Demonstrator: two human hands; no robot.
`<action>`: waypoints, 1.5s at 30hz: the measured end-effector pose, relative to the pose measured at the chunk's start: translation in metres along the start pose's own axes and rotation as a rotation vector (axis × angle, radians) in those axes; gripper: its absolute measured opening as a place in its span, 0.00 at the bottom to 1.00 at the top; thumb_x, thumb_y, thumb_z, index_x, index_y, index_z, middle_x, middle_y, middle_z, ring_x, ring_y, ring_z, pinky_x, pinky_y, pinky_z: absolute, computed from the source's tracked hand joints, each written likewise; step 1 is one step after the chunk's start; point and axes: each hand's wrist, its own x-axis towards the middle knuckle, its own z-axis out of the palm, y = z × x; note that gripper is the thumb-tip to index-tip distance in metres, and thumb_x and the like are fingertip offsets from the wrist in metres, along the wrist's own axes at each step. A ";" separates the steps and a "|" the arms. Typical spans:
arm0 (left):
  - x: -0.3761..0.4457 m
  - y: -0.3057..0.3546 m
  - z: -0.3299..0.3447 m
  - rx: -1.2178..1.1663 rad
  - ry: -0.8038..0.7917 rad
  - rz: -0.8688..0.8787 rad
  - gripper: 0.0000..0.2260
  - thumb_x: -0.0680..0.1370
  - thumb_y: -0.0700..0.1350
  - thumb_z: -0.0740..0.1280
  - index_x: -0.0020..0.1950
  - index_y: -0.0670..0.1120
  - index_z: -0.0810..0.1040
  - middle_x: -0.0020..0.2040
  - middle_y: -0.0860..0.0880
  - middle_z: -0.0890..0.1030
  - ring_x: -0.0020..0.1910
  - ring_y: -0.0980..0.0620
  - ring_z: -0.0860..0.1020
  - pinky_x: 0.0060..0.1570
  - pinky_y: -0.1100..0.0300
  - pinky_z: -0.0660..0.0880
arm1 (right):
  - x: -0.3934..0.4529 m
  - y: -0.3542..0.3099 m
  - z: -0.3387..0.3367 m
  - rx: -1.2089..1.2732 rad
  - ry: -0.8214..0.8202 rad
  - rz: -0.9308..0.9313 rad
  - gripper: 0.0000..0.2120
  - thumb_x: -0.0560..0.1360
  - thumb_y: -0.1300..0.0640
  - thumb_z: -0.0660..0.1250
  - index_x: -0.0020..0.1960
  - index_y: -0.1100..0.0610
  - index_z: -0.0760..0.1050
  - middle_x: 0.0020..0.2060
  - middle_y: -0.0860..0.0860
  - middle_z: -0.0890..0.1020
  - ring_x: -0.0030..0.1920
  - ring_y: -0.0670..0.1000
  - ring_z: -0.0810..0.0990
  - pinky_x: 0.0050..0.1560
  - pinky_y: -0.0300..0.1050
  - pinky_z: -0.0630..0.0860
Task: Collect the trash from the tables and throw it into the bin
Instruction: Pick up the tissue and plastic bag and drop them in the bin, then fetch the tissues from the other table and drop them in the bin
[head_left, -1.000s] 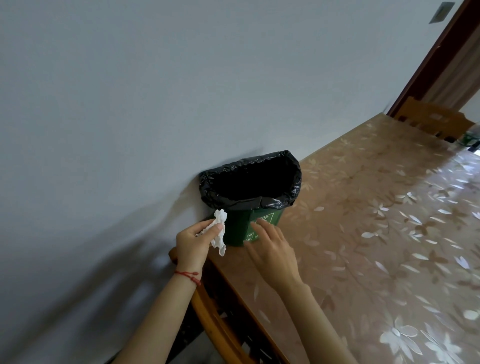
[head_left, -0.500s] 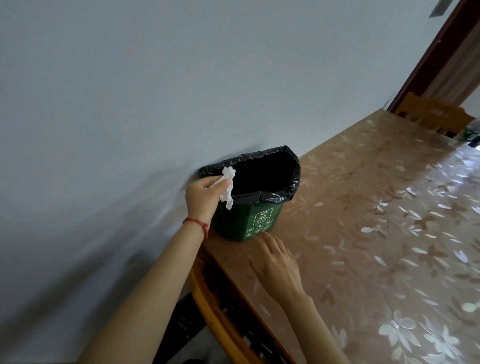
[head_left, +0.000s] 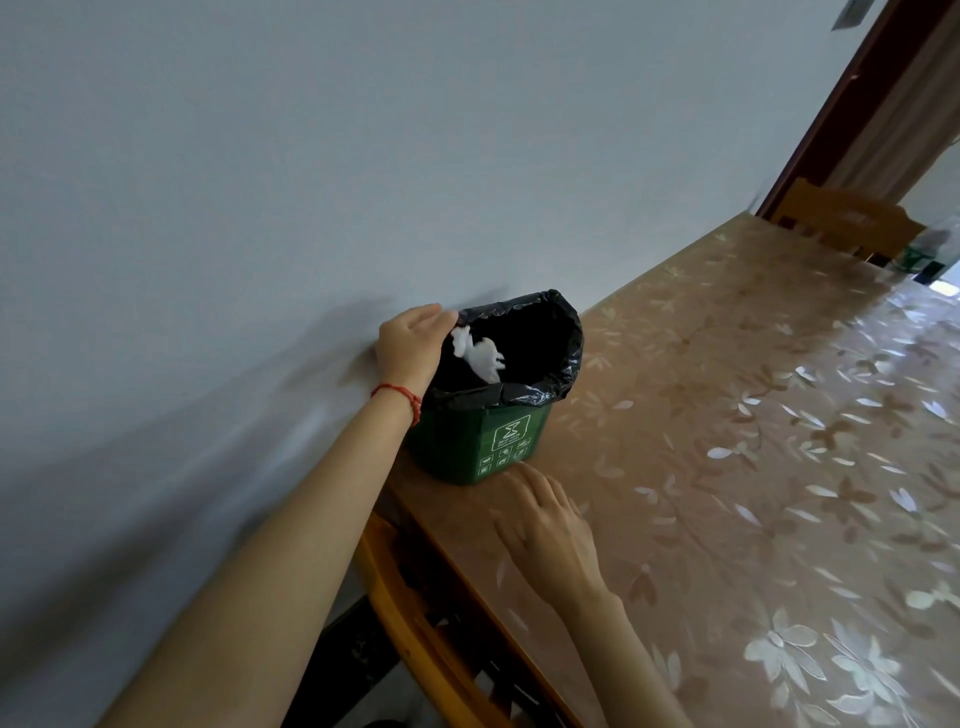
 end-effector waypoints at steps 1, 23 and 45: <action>-0.005 0.000 -0.001 0.022 0.005 0.030 0.17 0.70 0.47 0.71 0.56 0.41 0.79 0.52 0.47 0.81 0.51 0.53 0.78 0.55 0.63 0.74 | 0.000 0.001 0.000 0.008 0.008 -0.001 0.18 0.71 0.47 0.58 0.58 0.51 0.71 0.56 0.50 0.79 0.55 0.51 0.79 0.41 0.44 0.80; -0.127 -0.130 -0.035 1.046 -0.358 0.467 0.30 0.78 0.62 0.44 0.67 0.43 0.68 0.65 0.42 0.75 0.65 0.42 0.72 0.62 0.45 0.69 | -0.033 0.029 0.008 -0.037 -0.004 0.006 0.20 0.71 0.53 0.69 0.60 0.59 0.74 0.58 0.57 0.79 0.57 0.56 0.79 0.49 0.48 0.78; -0.127 -0.154 0.055 1.145 -1.001 0.878 0.27 0.76 0.59 0.51 0.64 0.44 0.73 0.62 0.43 0.77 0.62 0.43 0.74 0.58 0.44 0.71 | -0.155 0.065 0.005 -0.183 0.101 0.771 0.22 0.72 0.51 0.68 0.63 0.60 0.72 0.61 0.59 0.76 0.60 0.59 0.76 0.53 0.55 0.78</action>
